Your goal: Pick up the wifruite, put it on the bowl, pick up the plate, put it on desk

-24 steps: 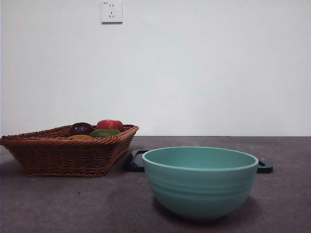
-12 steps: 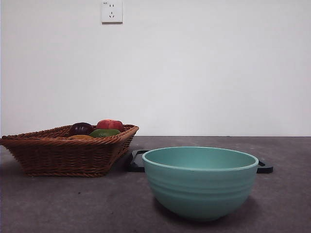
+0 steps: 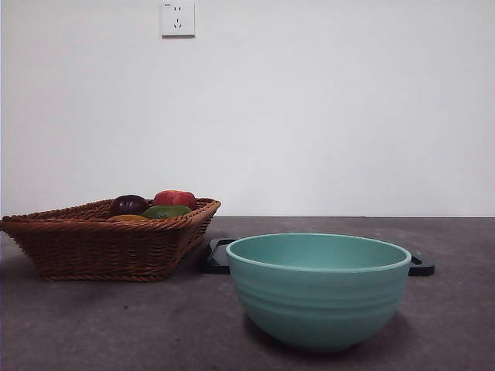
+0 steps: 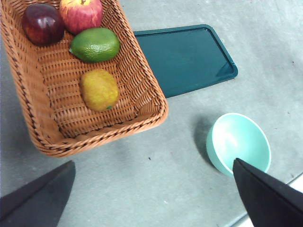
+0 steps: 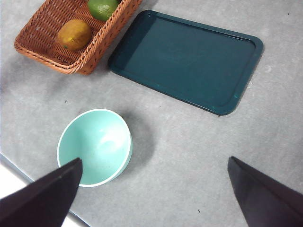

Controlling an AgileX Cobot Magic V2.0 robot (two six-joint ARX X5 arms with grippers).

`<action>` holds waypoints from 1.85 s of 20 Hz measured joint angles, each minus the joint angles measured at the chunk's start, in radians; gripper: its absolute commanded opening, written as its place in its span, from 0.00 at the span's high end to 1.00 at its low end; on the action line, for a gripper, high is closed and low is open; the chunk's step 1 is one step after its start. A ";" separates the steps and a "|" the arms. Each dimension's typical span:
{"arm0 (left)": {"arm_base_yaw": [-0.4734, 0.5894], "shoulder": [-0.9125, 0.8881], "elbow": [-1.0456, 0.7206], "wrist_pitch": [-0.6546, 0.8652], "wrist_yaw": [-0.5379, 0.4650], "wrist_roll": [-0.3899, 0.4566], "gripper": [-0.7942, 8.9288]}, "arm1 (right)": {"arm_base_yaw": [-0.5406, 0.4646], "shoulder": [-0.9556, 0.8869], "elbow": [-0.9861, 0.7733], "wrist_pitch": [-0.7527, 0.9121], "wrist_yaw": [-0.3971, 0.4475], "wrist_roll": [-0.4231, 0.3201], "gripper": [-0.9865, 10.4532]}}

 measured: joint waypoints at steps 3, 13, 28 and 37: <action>-0.030 0.023 0.001 0.035 -0.024 -0.009 0.37 | 0.000 0.000 0.000 0.001 0.000 0.003 0.48; -0.243 0.453 0.240 0.161 -0.325 -0.061 0.39 | 0.000 0.000 0.000 0.002 0.000 0.007 0.48; -0.285 0.972 0.401 0.146 -0.455 -0.033 0.39 | 0.000 0.000 0.000 0.002 0.000 0.007 0.48; -0.284 1.048 0.401 0.182 -0.479 -0.031 0.45 | 0.000 0.000 0.000 0.002 0.000 0.007 0.48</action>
